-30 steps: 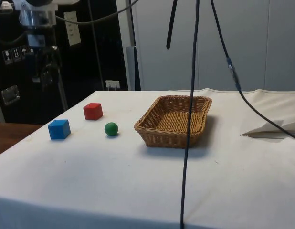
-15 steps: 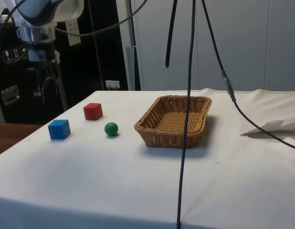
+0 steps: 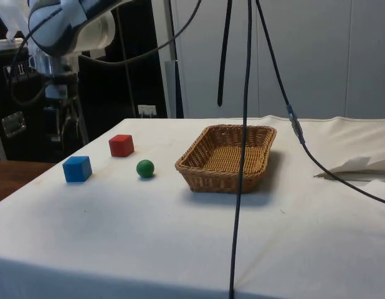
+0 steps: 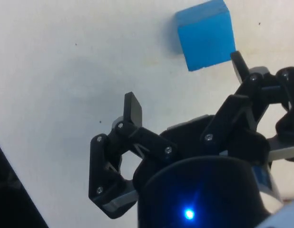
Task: Place all non-red objects into the basket.
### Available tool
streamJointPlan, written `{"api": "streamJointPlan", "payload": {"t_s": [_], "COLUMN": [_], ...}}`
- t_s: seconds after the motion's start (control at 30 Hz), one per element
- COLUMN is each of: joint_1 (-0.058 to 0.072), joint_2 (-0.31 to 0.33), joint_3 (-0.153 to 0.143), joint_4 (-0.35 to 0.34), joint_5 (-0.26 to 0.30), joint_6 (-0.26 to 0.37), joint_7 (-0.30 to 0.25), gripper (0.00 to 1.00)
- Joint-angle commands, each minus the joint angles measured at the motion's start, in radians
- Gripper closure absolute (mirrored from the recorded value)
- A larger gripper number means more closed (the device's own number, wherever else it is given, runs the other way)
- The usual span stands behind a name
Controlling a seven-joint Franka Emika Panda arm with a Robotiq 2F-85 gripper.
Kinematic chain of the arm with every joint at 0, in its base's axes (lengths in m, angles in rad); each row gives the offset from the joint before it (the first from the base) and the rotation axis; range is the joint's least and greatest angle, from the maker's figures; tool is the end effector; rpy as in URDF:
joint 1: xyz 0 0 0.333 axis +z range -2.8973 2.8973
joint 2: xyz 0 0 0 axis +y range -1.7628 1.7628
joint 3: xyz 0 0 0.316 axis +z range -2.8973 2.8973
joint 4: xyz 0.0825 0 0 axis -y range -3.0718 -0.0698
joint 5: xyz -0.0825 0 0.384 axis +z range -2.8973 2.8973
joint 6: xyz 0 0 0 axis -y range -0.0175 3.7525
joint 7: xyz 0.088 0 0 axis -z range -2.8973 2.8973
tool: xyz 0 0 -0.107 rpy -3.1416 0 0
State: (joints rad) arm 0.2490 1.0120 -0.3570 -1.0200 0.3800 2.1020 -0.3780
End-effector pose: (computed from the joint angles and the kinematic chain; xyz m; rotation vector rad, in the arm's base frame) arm 0.7907 0.0377 0.2576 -3.0895 -0.4244 -0.1989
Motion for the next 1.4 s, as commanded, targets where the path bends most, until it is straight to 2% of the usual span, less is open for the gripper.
{"api": "streamJointPlan", "payload": {"t_s": [0.0, 0.1, 0.17, 0.2, 0.23, 0.4, 0.43, 0.47, 0.5, 0.77, 0.8, 0.83, 0.93, 1.07, 1.1, 1.13, 1.3, 1.33, 1.37], "joint_1": [-0.013, -0.023, -0.025, -0.018, -0.026, -0.031, -0.031, -0.024, -0.031, -0.037, -0.030, -0.038, -0.040, -0.041, -0.034, -0.042, -0.045, -0.035, -0.045], "joint_2": [0.012, 0.027, 0.034, 0.024, 0.036, 0.054, 0.057, 0.047, 0.060, 0.083, 0.069, 0.085, 0.097, 0.108, 0.091, 0.114, 0.131, 0.105, 0.134], "joint_3": [0.008, -0.002, -0.006, -0.013, -0.008, -0.012, -0.013, -0.018, -0.014, -0.017, -0.020, -0.017, -0.019, -0.021, -0.022, -0.020, -0.019, -0.022, -0.019], "joint_4": [0.011, 0.015, 0.015, 0.001, 0.016, 0.018, 0.018, 0.002, 0.019, 0.023, 0.004, 0.024, 0.031, 0.042, 0.012, 0.048, 0.061, 0.017, 0.063], "joint_5": [0.012, 0.045, 0.061, 0.060, 0.068, 0.101, 0.104, 0.104, 0.108, 0.130, 0.127, 0.133, 0.140, 0.142, 0.143, 0.142, 0.143, 0.144, 0.143], "joint_6": [-0.002, 0.001, 0.002, 0.010, 0.001, 0.002, 0.002, 0.011, 0.002, 0.014, 0.021, 0.015, 0.016, 0.016, 0.028, 0.016, 0.023, 0.039, 0.025], "joint_7": [-0.015, -0.041, -0.048, -0.049, -0.050, -0.053, -0.052, -0.054, -0.051, -0.044, -0.049, -0.044, -0.042, -0.038, -0.048, -0.036, -0.036, -0.046, -0.035], "gripper": [0.00, 0.00, 0.00, 0.00, 0.00, 0.00, 0.00, 0.00, 0.00, 0.00, 0.00, 0.00, 0.00, 0.00, 0.00, 0.00, 0.00, 0.00, 0.00]}}
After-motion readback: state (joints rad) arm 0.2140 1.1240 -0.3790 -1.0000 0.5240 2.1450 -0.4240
